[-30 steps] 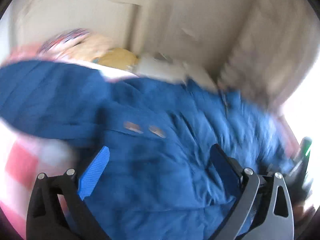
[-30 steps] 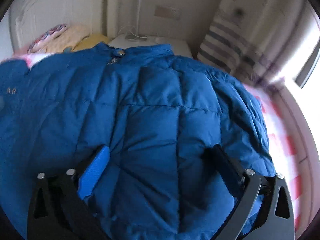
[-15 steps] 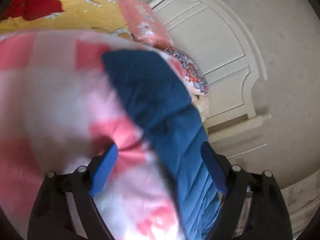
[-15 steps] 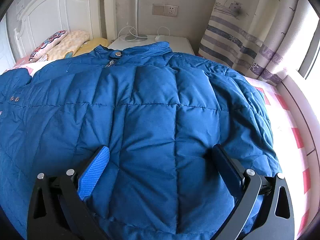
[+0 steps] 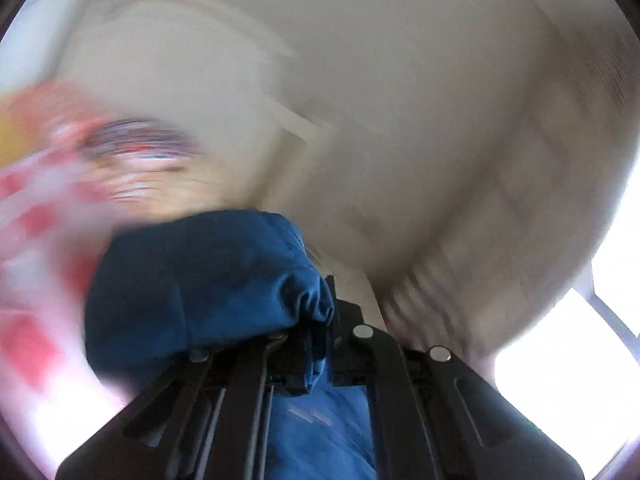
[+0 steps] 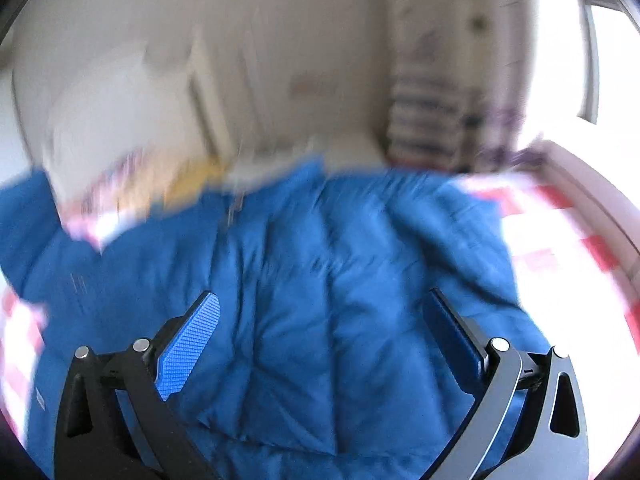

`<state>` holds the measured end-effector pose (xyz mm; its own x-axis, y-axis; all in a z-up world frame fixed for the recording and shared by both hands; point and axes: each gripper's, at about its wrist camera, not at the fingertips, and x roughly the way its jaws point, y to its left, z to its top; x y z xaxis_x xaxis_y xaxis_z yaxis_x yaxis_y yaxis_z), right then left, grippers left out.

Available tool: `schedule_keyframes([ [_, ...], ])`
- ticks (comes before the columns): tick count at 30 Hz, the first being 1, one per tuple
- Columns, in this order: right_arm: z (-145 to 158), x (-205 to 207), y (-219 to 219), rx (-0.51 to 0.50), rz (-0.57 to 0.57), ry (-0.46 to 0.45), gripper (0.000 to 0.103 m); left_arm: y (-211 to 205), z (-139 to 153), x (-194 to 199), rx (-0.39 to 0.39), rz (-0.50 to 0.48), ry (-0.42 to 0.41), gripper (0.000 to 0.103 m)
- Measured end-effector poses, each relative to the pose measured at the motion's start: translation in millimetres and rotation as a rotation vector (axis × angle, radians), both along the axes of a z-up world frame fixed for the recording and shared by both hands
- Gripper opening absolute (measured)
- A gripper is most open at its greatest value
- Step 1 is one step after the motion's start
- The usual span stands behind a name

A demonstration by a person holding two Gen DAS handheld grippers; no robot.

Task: Fold large clothes

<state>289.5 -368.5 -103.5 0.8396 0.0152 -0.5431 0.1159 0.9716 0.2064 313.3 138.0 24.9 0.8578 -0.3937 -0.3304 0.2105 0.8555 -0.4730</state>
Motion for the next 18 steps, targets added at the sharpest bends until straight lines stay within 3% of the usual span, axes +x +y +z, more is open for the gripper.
schedule_keyframes([
  [2, 12, -20, -16, 0.068, -0.059, -0.085, 0.098, -74, -12, 0, 0.09, -0.127, 0.035, 0.004],
  [5, 18, -40, -32, 0.075, -0.112, -0.127, 0.098, -185, -64, 5, 0.278, -0.257, 0.153, 0.006],
  [8, 6, -46, -46, 0.077, -0.144, -0.08, 0.098, -237, -116, 14, 0.392, -0.286, 0.276, 0.013],
  [11, -8, -40, -65, 0.174, -0.17, -0.027, 0.098, -258, -136, 9, 0.483, -0.28, 0.279, 0.016],
  [15, -20, -32, -72, 0.239, -0.169, 0.016, 0.098, -255, -121, 7, 0.484, -0.392, 0.306, 0.059],
  [16, -20, -33, -72, 0.24, -0.168, 0.012, 0.098, -248, -115, 4, 0.481, -0.387, 0.288, 0.064],
  [18, -19, -36, -71, 0.241, -0.163, -0.002, 0.098, -228, -89, -11, 0.449, -0.349, 0.199, 0.089],
])
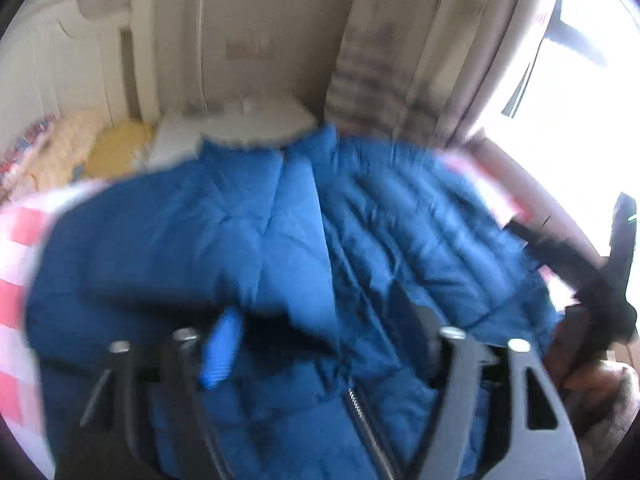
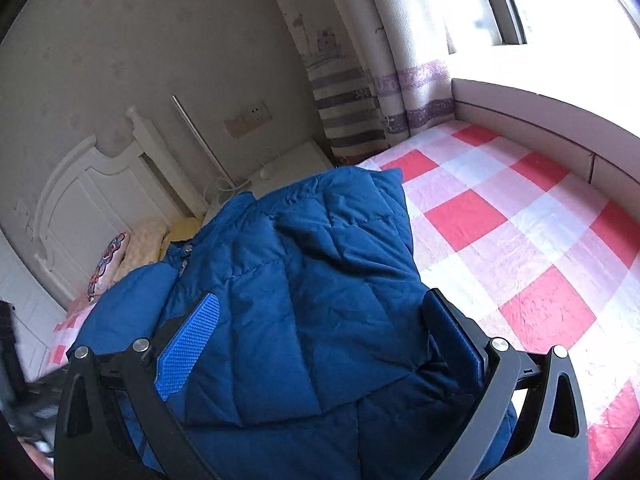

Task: Fold large clothes

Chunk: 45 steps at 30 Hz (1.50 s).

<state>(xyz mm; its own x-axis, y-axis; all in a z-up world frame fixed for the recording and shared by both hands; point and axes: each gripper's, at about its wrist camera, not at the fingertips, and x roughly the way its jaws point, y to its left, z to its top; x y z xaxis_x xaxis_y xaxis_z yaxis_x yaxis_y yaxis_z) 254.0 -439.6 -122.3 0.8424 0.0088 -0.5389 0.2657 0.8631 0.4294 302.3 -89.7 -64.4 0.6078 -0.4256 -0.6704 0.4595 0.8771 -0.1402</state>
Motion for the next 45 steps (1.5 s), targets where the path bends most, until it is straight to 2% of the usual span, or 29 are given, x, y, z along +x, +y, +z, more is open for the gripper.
schedule_keyframes([
  [2, -1, -2, -1, -0.001, 0.0, -0.001, 0.098, 27, 22, -20, -0.04, 0.06, -0.113, 0.1],
  [3, 0, -3, -1, -0.003, 0.0, -0.003, 0.098, 48, 30, -32, -0.057, 0.098, -0.169, 0.101],
  [5, 0, -3, 0, -0.008, 0.005, -0.004, 0.098, 75, 35, -36, -0.043, 0.17, -0.192, 0.1],
  [8, -1, 0, 2, -0.02, 0.017, 0.009, 0.098, 124, 15, -29, 0.004, 0.334, -0.124, 0.1],
  [12, -1, 3, 6, -0.044, 0.025, 0.025, 0.098, 163, -29, -5, 0.043, 0.469, 0.052, 0.09],
  [16, -1, 6, 10, -0.063, 0.027, 0.047, 0.098, 175, -54, 15, 0.108, 0.511, 0.134, 0.09],
  [20, -1, 12, 17, -0.116, 0.03, 0.08, 0.098, 177, -65, 15, 0.124, 0.503, 0.119, 0.096],
  [23, 11, 14, 42, -0.237, 0.055, 0.077, 0.098, 190, -74, 17, 0.064, 0.513, 0.156, 0.101],
  [25, 26, 15, 79, -0.323, 0.157, 0.045, 0.097, 195, -71, 14, 0.04, 0.51, 0.159, 0.101],
  [27, 43, 19, 137, -0.479, 0.292, 0.02, 0.097, 194, -70, 14, 0.046, 0.51, 0.158, 0.101],
  [30, 51, 27, 221, -0.724, 0.469, 0.024, 0.095, 196, -69, 13, 0.039, 0.509, 0.156, 0.101],
  [31, 51, 31, 238, -0.776, 0.5, 0.027, 0.095, 195, -69, 13, 0.038, 0.509, 0.156, 0.101],
  [33, 42, 44, 277, -0.904, 0.546, 0.059, 0.088, 195, -69, 13, 0.039, 0.509, 0.156, 0.101],
  [36, 23, 66, 305, -1.007, 0.563, 0.131, 0.083, 195, -69, 13, 0.039, 0.51, 0.156, 0.101],
  [38, 6, 84, 319, -1.101, 0.534, 0.188, 0.078, 195, -69, 13, 0.038, 0.509, 0.156, 0.101],
  [40, -1, 91, 323, -1.129, 0.525, 0.181, 0.07, 196, -69, 13, 0.036, 0.509, 0.156, 0.101],
  [42, 4, 88, 320, -1.085, 0.534, 0.157, 0.034, 196, -68, 11, 0.033, 0.509, 0.156, 0.101],
  [44, 32, 72, 300, -0.941, 0.503, 0.065, 0.026, 197, -68, 11, 0.027, 0.508, 0.155, 0.101],
  [45, 57, 59, 274, -0.78, 0.474, 0.001, 0.026, 198, -68, 11, 0.025, 0.508, 0.155, 0.101],
])
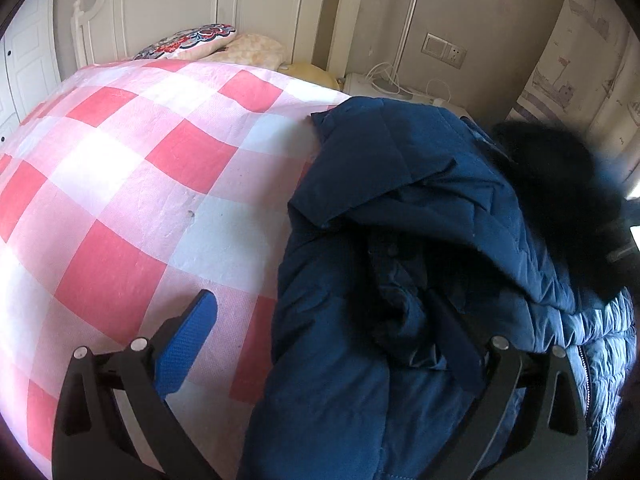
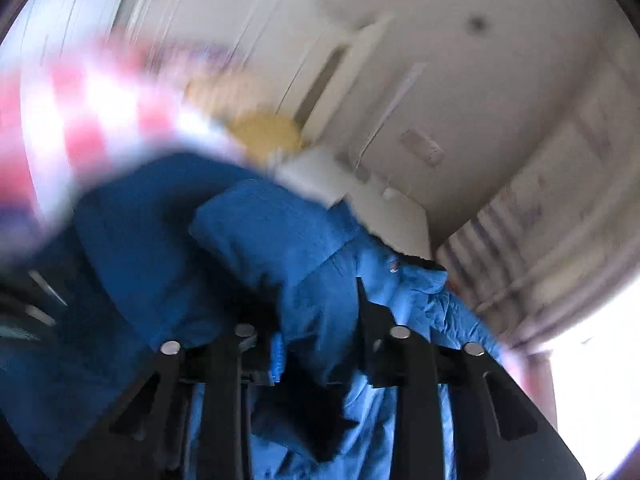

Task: Fold large clothes

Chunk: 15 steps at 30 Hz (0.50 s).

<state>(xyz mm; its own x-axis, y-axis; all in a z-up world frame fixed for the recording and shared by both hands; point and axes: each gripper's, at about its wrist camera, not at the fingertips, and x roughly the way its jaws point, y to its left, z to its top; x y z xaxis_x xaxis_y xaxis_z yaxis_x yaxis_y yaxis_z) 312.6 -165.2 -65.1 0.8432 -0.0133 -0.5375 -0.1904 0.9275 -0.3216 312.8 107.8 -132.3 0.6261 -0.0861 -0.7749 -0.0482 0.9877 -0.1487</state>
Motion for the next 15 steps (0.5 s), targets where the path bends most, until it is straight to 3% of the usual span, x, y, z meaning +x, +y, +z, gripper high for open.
schedule_keyframes([
  [2, 29, -17, -51, 0.279, -0.061, -0.044, 0.026, 0, 0, 0, 0.0, 0.0, 0.0, 0.101],
  [3, 38, -30, -97, 0.47, -0.118, -0.061, 0.026, 0, 0, 1, 0.001, 0.0, 0.001, 0.101],
  [5, 31, -42, -160, 0.719, -0.202, -0.061, 0.026, -1, 0, 2, 0.006, -0.001, 0.003, 0.101],
  [6, 12, -46, -197, 0.839, -0.264, -0.021, 0.026, -1, 0, 2, 0.007, -0.001, 0.003, 0.101],
  [11, -79, -46, -255, 1.077, -0.377, 0.203, 0.028, -1, 0, 2, 0.005, -0.001, 0.002, 0.101],
  [12, -87, -48, -258, 1.116, -0.377, 0.194, 0.029, 0, 0, 2, 0.003, -0.001, 0.001, 0.101],
  [15, -80, -46, -253, 1.088, -0.37, 0.187, 0.031, 0, 0, 2, -0.005, -0.001, -0.001, 0.101],
])
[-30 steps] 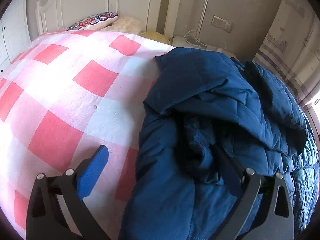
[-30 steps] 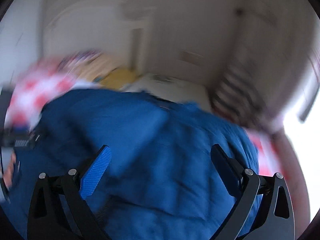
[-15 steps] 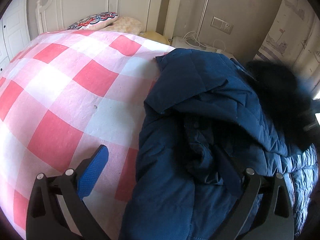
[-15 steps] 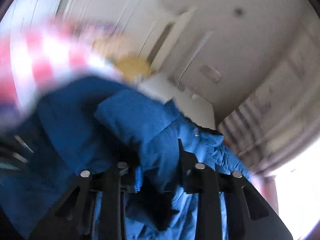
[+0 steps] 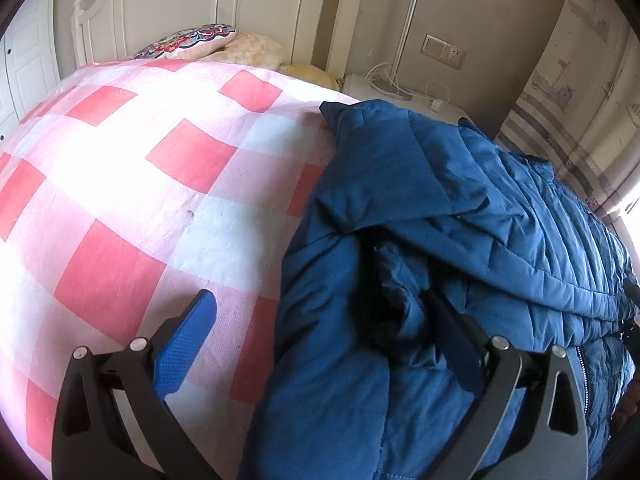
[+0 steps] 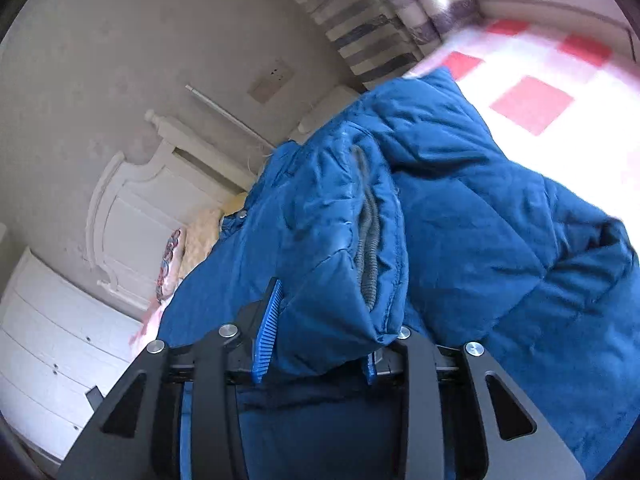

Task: Fold large clothes

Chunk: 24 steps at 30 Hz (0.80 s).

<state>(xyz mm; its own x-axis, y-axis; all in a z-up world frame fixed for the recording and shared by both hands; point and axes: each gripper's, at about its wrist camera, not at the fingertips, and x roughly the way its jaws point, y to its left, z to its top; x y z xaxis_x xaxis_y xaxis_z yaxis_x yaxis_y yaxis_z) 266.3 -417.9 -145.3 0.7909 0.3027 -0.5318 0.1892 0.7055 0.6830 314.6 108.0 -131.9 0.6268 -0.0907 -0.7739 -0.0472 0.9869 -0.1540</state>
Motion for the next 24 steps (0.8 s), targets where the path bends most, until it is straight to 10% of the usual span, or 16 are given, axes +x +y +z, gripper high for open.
schedule_keyframes([
  [10, 39, -23, 5, -0.09, 0.042, -0.143, 0.026, 0, -1, 1, -0.001, 0.0, 0.0, 0.101],
  [18, -6, -20, -12, -0.031, 0.032, 0.056, 0.03, 3, -1, 1, -0.007, 0.0, -0.003, 0.101],
  [24, 49, -52, -12, -0.277, -0.194, -0.059, 0.032, 4, -1, 1, -0.004, -0.002, -0.002, 0.101],
])
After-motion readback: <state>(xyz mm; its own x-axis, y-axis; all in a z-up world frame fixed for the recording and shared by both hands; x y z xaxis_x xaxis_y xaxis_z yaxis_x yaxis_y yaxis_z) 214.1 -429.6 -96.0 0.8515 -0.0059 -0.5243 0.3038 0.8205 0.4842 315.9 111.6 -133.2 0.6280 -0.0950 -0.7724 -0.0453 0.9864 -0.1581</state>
